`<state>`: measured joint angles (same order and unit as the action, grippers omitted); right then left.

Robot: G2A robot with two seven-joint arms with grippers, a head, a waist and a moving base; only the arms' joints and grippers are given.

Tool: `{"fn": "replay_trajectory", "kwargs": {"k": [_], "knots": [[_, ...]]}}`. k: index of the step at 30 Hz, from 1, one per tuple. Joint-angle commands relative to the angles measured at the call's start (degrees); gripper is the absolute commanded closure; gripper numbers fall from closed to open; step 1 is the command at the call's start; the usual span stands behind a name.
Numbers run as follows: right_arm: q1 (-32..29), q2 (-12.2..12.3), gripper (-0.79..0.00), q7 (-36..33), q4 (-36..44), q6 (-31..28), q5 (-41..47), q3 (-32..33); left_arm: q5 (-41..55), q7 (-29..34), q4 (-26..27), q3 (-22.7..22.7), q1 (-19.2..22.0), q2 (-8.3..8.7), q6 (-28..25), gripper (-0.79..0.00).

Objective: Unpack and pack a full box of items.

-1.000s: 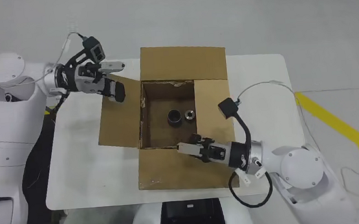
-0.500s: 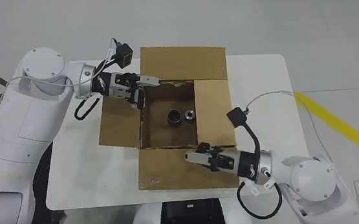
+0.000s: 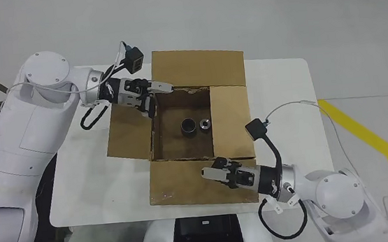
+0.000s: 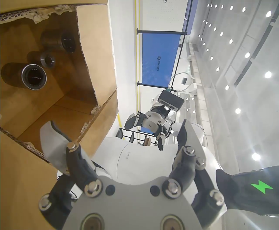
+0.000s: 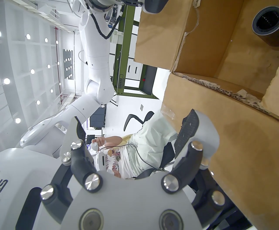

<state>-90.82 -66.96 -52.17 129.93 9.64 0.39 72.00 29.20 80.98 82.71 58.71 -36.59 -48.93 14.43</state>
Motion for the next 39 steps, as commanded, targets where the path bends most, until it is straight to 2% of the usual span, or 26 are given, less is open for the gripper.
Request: {"fn": "replay_trajectory", "kwargs": {"k": [1,7,11,14,18,22,29,39], "knots": [[0.0,0.0,-0.785,0.0,0.0,0.0,0.0,0.0,0.0,0.0,0.0,0.0,0.0,0.0,0.0,-0.785],[-0.2,0.0,-0.785,1.4,-0.3,-0.3,0.4,-0.7,1.1,-2.5,1.7,-0.7,-0.9,-0.32,0.1,-0.785],[-0.3,0.0,-0.785,1.4,-0.8,-0.7,3.3,-1.4,0.4,-4.9,3.1,-3.6,-0.2,-1.23,1.2,-0.785],[-0.7,0.1,-0.785,1.5,-1.0,-1.0,5.6,-1.6,-0.6,-7.2,3.7,-6.8,0.9,-2.29,1.7,-0.785],[-2.0,0.4,-0.785,1.1,0.2,-1.2,3.9,-3.3,-2.5,-10.1,4.2,-11.3,2.8,-3.91,2.8,-0.785],[-2.7,0.6,-0.785,1.2,1.4,-1.6,2.0,-4.9,-4.9,-14.0,3.6,-14.0,4.7,-5.18,3.6,-0.785],[-2.6,0.9,-0.785,1.9,1.5,-1.9,0.9,-6.4,-4.6,-16.4,1.0,-18.1,6.9,-7.54,4.4,-0.785],[-4.0,1.5,-0.785,4.5,2.9,-1.8,-2.6,-7.6,-5.2,-22.7,-3.6,-25.1,9.2,-12.33,0.4,-0.785]]}}
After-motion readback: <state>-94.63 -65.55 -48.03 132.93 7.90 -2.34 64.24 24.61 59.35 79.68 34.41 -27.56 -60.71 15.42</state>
